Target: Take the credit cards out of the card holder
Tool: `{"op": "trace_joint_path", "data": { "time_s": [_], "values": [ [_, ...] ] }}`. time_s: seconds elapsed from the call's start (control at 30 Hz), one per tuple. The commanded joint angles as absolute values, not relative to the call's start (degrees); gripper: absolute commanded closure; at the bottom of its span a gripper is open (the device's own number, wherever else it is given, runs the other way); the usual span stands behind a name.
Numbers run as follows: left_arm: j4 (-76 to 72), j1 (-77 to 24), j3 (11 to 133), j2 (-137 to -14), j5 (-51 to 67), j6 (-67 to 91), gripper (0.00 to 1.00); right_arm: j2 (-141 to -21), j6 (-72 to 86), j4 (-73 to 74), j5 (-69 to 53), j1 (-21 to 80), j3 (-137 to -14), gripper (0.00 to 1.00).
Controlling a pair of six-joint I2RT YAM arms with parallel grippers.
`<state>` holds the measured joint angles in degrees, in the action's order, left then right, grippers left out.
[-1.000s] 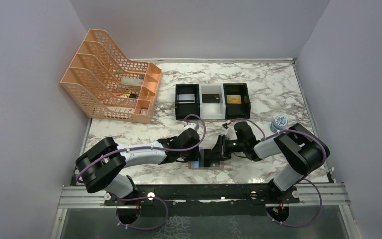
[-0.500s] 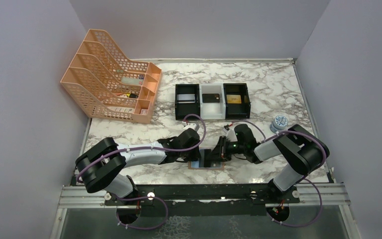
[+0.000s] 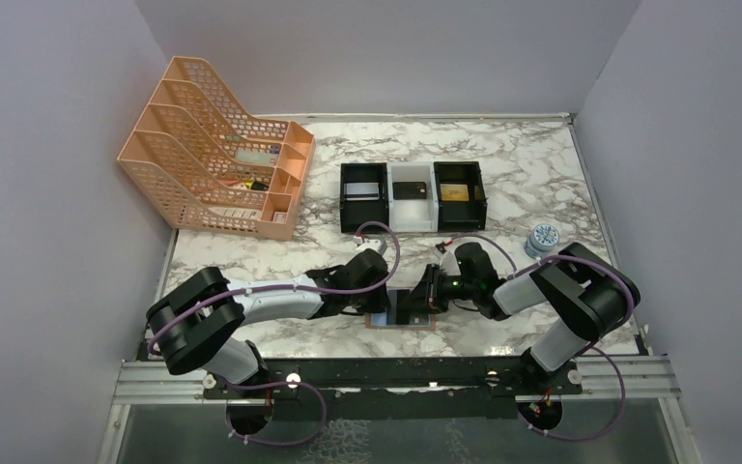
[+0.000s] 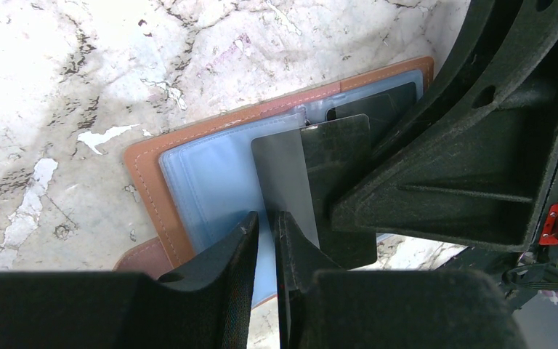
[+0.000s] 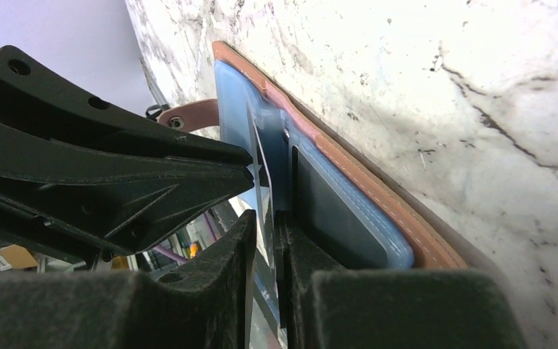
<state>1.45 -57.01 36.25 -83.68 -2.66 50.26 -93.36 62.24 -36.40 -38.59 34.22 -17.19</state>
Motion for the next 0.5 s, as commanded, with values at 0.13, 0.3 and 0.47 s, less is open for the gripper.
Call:
{"op": "trace_joint_path", "data": {
  "time_s": [0.13,0.3,0.47],
  "values": [
    [5.19,-57.38,35.32,-83.70,-3.66,49.77,0.82,-93.51,61.84,-37.48,-36.62,35.02,-17.03,0.88],
    [5.25,-57.35,35.59,-83.68,-3.51,49.72,0.82,-93.44,61.61,-36.94,-36.41,35.07,-17.23,0.98],
    [5.48,-57.37,35.68,-83.63,-3.81,49.68,0.82,-90.56,60.03,-32.33,-34.78,35.02,-17.79,0.99]
  ]
}}
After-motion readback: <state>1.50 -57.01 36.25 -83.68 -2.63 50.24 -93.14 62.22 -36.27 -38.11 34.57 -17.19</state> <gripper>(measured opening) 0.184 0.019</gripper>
